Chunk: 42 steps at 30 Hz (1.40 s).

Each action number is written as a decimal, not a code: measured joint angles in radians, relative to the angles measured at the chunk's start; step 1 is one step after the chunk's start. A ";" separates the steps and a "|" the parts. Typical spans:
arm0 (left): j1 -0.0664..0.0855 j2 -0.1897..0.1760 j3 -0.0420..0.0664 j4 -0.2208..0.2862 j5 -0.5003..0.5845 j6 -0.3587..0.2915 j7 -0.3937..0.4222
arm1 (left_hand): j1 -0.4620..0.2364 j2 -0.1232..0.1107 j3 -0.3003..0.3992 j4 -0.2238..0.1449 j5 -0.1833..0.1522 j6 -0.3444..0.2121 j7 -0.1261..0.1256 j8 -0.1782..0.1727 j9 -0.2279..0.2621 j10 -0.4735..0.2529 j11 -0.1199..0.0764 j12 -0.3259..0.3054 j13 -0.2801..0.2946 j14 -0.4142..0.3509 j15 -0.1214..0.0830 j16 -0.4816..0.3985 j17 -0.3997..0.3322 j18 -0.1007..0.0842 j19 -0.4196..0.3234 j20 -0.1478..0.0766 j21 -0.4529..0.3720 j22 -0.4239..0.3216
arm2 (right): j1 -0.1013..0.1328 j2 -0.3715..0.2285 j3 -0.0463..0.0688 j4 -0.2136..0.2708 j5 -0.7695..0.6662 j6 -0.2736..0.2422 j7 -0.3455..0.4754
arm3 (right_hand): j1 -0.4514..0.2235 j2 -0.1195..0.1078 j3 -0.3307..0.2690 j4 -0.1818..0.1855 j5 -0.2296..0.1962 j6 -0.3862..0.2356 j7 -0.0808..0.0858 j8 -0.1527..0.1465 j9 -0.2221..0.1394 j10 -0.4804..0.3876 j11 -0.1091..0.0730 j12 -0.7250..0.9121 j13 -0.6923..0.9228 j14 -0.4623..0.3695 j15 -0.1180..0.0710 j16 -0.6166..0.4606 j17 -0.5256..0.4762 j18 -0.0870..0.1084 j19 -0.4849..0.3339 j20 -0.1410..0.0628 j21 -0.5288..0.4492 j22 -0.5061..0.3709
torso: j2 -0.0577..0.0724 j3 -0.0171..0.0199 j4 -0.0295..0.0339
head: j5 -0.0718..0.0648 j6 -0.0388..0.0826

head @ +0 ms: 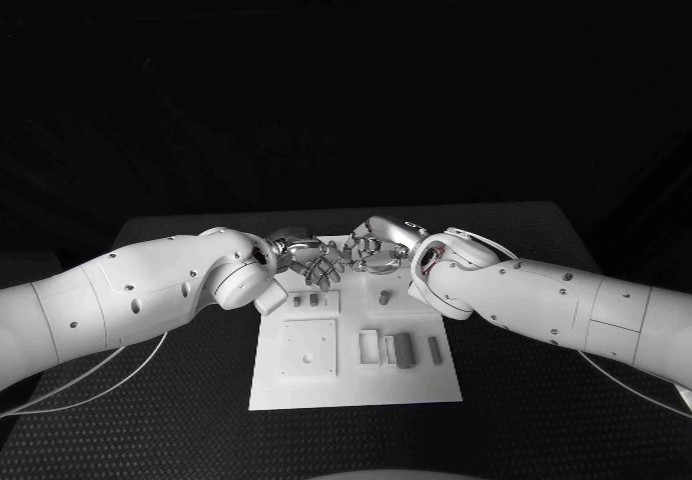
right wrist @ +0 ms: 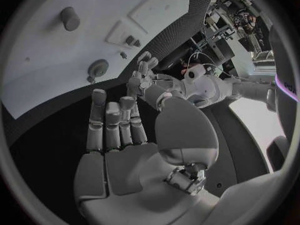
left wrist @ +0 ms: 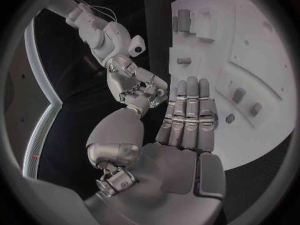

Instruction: Assemble the parts on the task board

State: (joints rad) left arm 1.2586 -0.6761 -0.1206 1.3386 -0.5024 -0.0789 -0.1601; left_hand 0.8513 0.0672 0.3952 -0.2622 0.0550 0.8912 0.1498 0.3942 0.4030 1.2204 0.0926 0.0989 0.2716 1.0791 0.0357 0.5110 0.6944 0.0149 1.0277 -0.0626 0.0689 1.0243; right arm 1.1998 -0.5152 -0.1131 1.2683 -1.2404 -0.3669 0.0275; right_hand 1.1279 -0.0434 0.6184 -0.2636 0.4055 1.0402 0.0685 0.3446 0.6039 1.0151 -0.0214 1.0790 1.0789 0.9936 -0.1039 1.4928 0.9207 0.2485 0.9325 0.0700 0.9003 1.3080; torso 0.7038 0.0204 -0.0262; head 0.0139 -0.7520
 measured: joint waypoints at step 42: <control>0.001 0.000 0.000 0.003 -0.011 0.003 -0.002 | 0.105 0.050 0.128 -0.023 -0.002 0.041 -0.013 0.012 0.000 0.041 -0.016 0.012 0.008 0.017 -0.008 -0.004 0.018 0.000 0.013 -0.005 0.007 0.014 | -0.001 0.009 0.000 0.000 0.005 0.017 0.000 | -0.004 -0.005 0.001 -0.004 0.001 -0.001 0.001 0.005 0.000 0.000 0.000 0.000 -0.001 0.001 -0.002 0.000 -0.001 0.000 0.000 0.000 0.000 0.000 | 0.000 -0.0002 -0.0002 | 0.000 -0.006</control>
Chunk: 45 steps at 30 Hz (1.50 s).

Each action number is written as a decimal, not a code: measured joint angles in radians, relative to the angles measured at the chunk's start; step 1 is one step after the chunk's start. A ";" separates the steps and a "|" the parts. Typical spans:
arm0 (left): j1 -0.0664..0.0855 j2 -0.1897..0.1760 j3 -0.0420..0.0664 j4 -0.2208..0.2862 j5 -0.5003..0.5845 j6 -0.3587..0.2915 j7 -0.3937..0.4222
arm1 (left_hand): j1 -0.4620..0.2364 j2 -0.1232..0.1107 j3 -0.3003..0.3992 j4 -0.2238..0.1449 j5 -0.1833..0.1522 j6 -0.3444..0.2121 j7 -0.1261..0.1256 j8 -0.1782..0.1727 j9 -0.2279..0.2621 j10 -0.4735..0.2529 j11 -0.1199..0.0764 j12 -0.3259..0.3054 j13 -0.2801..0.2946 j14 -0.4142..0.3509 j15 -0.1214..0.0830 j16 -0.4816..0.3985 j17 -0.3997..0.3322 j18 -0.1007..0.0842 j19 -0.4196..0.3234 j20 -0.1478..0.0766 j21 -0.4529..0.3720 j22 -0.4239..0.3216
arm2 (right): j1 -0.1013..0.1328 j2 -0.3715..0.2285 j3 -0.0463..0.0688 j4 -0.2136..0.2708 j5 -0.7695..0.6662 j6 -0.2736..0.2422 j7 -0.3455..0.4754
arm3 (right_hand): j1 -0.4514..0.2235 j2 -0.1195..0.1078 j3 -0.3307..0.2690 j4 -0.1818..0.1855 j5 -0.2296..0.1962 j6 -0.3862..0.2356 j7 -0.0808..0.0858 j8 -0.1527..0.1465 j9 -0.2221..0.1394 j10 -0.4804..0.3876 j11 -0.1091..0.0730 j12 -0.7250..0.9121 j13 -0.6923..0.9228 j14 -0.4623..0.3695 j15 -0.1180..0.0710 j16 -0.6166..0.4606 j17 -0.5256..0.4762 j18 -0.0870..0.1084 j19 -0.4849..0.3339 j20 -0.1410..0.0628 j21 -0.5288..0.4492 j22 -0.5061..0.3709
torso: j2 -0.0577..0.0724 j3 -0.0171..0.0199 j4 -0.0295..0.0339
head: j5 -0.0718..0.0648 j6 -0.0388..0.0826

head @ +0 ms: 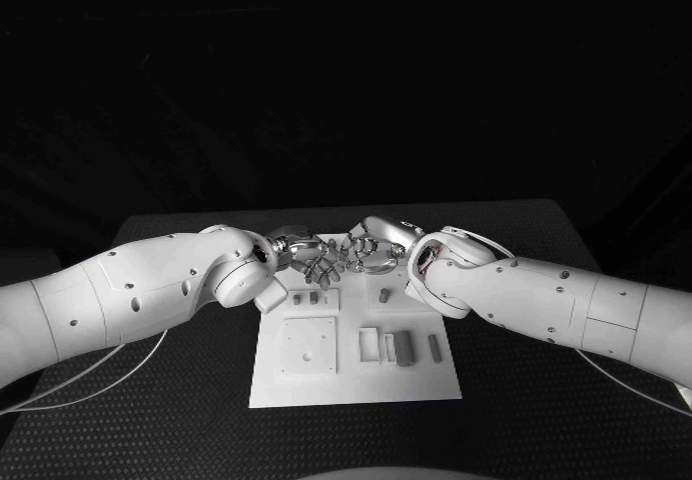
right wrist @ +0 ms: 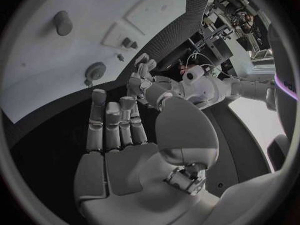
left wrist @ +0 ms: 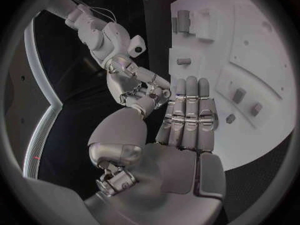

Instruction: Assemble the parts on the task board

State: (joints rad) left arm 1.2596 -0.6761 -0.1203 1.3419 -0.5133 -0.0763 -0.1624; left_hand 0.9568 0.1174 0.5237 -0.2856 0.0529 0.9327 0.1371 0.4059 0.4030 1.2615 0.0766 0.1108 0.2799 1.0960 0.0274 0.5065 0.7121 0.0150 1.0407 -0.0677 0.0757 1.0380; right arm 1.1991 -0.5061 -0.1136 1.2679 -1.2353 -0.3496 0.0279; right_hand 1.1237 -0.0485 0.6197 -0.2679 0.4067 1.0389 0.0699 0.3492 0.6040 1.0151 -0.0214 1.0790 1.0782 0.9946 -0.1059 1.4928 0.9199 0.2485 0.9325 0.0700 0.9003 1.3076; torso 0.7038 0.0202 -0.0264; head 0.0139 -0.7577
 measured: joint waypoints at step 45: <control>0.000 -0.024 0.000 -0.011 -0.086 0.027 -0.034 | 0.006 0.006 0.018 0.001 -0.008 0.016 -0.002 0.020 0.034 0.045 -0.016 0.015 0.017 0.022 -0.016 0.028 0.064 0.000 0.023 -0.016 0.018 0.043 | 0.002 -0.052 0.012 -0.039 0.219 -0.068 0.096 | -0.028 -0.049 -0.060 0.013 0.000 -0.203 0.106 -0.140 -0.053 -0.112 0.096 -0.042 -0.044 -0.103 0.082 -0.057 -0.060 0.000 -0.104 0.050 -0.067 0.000 | 0.000 0.0007 0.0002 | 0.000 -0.006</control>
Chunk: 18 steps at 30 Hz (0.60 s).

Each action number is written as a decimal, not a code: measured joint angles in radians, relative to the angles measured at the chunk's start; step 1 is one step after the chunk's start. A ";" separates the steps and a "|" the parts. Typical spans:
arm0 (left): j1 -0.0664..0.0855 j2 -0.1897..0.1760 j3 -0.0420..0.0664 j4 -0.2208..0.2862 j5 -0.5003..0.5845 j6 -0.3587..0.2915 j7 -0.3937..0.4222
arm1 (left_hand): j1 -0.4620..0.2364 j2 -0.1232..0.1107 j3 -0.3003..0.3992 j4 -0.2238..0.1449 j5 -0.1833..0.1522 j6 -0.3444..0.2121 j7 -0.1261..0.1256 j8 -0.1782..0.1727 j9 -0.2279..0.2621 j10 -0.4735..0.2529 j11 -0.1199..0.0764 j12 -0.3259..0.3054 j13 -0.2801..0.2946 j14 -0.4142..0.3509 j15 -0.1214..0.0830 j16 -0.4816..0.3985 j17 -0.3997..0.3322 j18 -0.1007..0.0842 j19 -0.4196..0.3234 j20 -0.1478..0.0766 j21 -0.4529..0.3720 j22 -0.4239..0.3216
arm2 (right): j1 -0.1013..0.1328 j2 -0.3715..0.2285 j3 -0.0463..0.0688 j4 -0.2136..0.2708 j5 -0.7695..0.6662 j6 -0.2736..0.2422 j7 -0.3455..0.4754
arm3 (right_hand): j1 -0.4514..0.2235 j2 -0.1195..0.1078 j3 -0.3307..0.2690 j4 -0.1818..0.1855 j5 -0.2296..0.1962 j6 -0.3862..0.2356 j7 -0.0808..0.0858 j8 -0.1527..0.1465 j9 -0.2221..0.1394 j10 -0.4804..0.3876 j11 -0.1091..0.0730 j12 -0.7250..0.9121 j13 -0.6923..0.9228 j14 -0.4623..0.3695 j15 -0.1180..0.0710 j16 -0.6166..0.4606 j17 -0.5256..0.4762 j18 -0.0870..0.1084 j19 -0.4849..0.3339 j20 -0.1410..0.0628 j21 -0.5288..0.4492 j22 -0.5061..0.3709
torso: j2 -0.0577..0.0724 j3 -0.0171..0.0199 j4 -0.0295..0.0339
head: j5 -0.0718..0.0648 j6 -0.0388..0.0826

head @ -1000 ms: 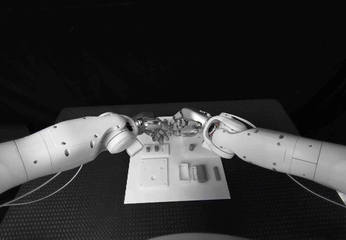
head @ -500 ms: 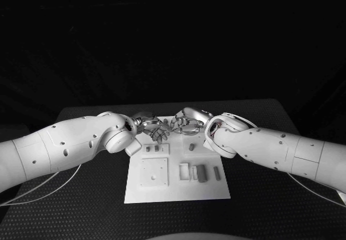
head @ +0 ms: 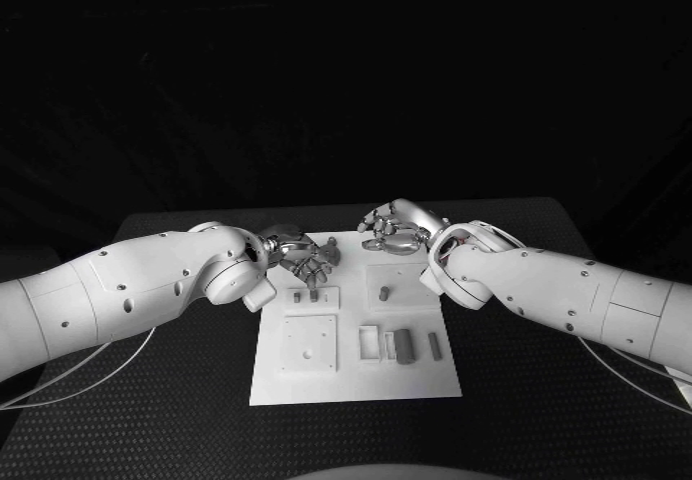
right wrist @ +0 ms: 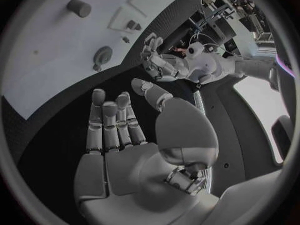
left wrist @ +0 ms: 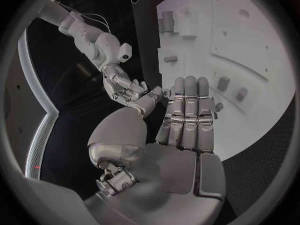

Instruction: Assemble the parts on the task board

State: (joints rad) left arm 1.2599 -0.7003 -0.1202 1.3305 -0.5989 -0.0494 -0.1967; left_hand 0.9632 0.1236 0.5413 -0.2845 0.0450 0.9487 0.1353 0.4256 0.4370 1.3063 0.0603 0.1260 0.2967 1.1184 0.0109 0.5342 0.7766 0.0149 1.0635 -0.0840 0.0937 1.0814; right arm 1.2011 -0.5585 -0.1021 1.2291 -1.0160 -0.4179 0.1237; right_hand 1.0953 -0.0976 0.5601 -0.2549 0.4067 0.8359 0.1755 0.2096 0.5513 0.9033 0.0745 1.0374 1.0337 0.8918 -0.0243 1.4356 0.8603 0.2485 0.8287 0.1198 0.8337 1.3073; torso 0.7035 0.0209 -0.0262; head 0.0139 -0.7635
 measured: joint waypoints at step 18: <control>0.055 -0.014 0.001 0.010 -0.172 0.212 -0.258 | -0.002 -0.002 0.000 0.000 0.001 0.000 0.000 -0.003 0.009 0.012 -0.005 0.000 0.005 0.006 -0.006 0.004 0.012 0.000 0.005 -0.005 0.008 0.013 | 0.050 -0.009 0.037 -0.090 0.103 -0.012 0.038 | 0.000 0.000 -0.004 0.004 0.000 -0.007 0.003 0.000 -0.005 -0.005 0.002 0.000 -0.006 -0.007 0.000 0.000 -0.005 0.000 -0.006 0.002 -0.003 0.000 | -0.018 0.0028 -0.0045 | 0.006 -0.023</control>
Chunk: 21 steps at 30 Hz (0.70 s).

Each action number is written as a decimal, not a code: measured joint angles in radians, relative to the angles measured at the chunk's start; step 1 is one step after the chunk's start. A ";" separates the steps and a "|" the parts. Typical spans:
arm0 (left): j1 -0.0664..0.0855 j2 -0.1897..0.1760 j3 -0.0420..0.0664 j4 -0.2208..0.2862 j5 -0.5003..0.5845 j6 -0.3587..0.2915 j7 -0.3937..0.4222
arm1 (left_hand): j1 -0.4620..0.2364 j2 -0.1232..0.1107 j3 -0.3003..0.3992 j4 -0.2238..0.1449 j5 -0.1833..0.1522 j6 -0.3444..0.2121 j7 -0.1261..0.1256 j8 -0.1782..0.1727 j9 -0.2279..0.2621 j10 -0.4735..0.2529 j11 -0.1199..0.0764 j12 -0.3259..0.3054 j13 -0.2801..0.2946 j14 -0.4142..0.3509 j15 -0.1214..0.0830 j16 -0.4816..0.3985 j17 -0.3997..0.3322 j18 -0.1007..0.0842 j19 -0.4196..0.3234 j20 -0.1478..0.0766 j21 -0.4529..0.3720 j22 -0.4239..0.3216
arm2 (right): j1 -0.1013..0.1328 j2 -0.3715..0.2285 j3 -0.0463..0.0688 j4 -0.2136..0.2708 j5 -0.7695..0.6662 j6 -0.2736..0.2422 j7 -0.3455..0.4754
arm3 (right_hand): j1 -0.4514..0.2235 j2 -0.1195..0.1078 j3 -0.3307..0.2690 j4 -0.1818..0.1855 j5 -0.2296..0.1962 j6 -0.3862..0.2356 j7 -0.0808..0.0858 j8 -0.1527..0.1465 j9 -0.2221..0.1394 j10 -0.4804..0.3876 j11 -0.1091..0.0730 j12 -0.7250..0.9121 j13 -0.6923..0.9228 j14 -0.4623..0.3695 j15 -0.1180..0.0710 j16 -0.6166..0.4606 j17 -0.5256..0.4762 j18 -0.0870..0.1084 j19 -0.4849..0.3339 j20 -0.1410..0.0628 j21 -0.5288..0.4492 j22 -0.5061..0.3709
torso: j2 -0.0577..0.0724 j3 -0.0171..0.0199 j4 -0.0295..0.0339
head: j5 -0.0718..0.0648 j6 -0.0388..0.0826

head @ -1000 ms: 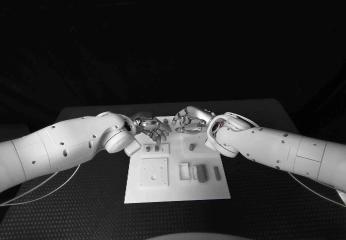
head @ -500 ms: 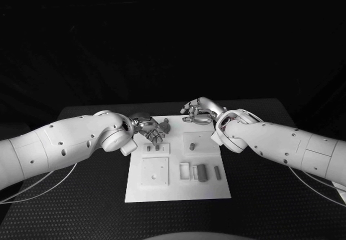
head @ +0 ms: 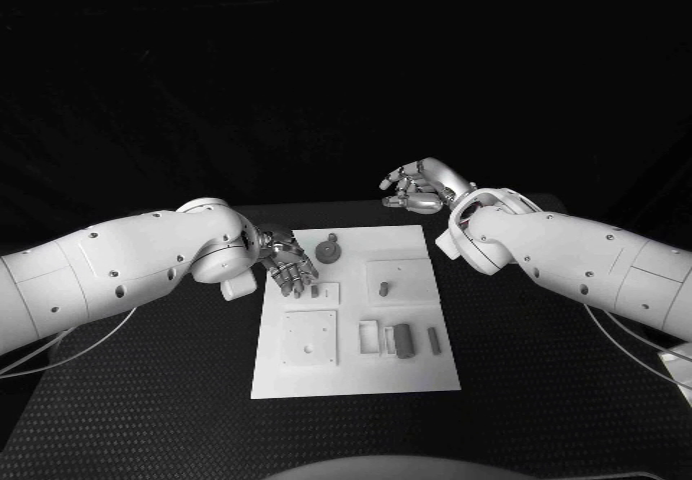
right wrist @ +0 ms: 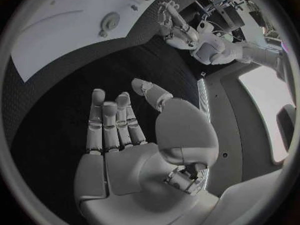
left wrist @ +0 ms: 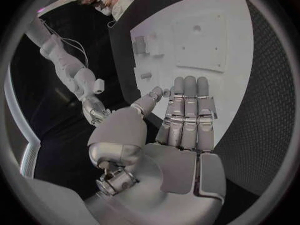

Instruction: Assemble the parts on the task board

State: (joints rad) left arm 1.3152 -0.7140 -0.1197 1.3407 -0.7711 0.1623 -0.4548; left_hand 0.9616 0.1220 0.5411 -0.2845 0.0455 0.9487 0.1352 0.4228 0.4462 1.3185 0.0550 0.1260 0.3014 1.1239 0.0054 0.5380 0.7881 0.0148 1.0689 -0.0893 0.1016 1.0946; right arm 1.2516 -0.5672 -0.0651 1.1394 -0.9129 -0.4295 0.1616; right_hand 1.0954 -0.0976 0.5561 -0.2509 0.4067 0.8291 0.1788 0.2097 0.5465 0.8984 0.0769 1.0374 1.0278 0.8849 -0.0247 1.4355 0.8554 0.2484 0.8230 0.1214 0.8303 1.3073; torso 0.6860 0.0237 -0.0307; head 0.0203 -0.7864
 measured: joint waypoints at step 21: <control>0.054 0.162 -0.107 -0.084 -0.142 0.191 -0.114 | -0.001 0.007 0.001 -0.004 0.000 0.001 -0.001 0.004 0.001 0.003 -0.003 0.001 0.002 0.007 0.000 0.000 0.003 0.000 0.004 -0.004 0.000 0.005 | 0.005 0.067 0.000 -0.146 0.034 0.042 0.001 | 0.004 0.004 0.000 0.000 0.000 -0.005 0.002 0.000 -0.006 -0.011 0.003 0.000 -0.008 -0.010 0.002 0.000 -0.007 0.000 -0.012 0.009 -0.004 0.001 | -0.050 0.0080 -0.0058 | 0.023 -0.050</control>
State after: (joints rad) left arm 1.3692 -0.5516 -0.2271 1.2571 -0.9135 0.3536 -0.5687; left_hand 0.9607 0.1292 0.5425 -0.2885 0.0451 0.9496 0.1342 0.4263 0.4475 1.3219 0.0517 0.1271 0.3032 1.1311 0.0052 0.5380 0.7915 0.0149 1.0725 -0.0929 0.1015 1.1000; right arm 1.2562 -0.5000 -0.0649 0.9933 -0.8787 -0.3877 0.1630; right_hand 1.0994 -0.0935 0.5561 -0.2509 0.4067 0.8240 0.1803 0.2097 0.5406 0.8879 0.0804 1.0374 1.0202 0.8754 -0.0226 1.4355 0.8486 0.2485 0.8110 0.1304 0.8264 1.3081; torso 0.6361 0.0316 -0.0364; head 0.0436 -0.8366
